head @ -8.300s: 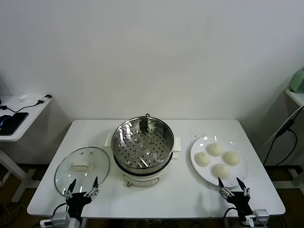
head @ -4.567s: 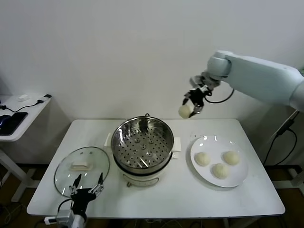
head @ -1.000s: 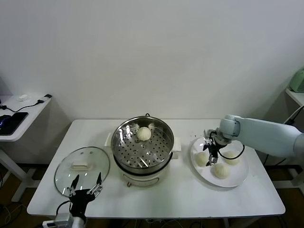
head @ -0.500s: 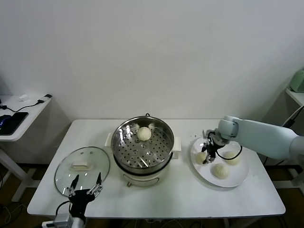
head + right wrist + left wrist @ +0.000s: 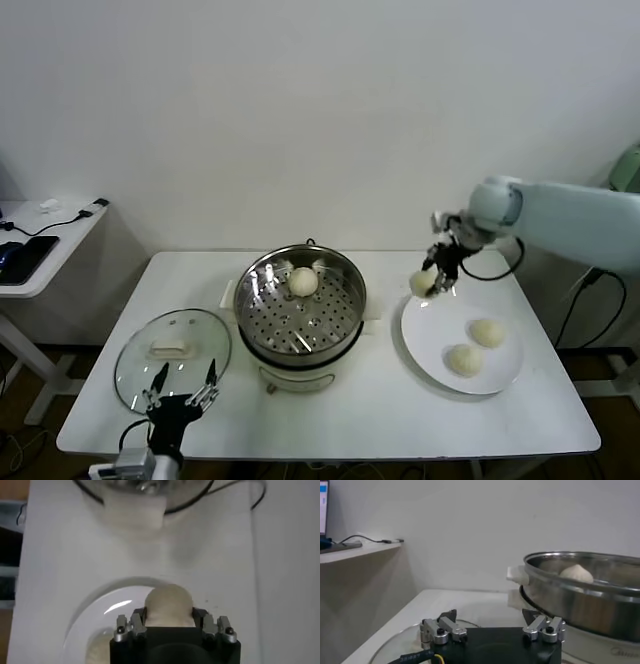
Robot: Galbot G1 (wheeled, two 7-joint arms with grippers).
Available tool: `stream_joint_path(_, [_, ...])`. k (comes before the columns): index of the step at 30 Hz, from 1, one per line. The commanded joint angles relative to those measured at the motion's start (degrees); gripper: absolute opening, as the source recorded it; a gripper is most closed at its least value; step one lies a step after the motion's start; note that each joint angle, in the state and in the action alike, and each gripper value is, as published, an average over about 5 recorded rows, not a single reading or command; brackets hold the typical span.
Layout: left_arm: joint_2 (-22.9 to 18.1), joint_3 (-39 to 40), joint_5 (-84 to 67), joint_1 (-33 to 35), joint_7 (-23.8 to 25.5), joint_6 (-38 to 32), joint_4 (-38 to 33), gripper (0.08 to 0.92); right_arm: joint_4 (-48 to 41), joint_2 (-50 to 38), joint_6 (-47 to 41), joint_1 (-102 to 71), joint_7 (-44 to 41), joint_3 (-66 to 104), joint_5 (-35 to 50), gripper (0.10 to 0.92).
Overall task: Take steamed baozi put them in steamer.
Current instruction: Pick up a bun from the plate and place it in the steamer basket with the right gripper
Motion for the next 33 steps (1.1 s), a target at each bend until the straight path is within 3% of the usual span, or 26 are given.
stream_joint_path(1, [0.10, 0.12, -0.02, -0.27, -0.04, 0.08, -0.82, 0.823, 9.37, 11.62, -5.53, 17.68, 2.06, -2.23, 20.18, 0.619])
stream_joint_path(8, [-0.03, 0.12, -0.20, -1.07, -0.15, -0.05, -0.63, 0.823, 5.55, 24.16, -9.00, 9.54, 7.26, 1.99, 25.02, 0.619])
stream_joint_path(16, [0.12, 0.34, -0.24, -1.15, -0.10, -0.02, -0.10, 0.823, -5.71, 33.66, -9.67, -4.67, 10.38, 2.96, 20.49, 0.619])
stream_joint_path(33, [0.88, -0.08, -0.16, -1.31, 0.06, 0.16, 0.93, 0.823, -16.93, 39.27, -9.65, -16.69, 11.22, 3.23, 12.84, 0.619])
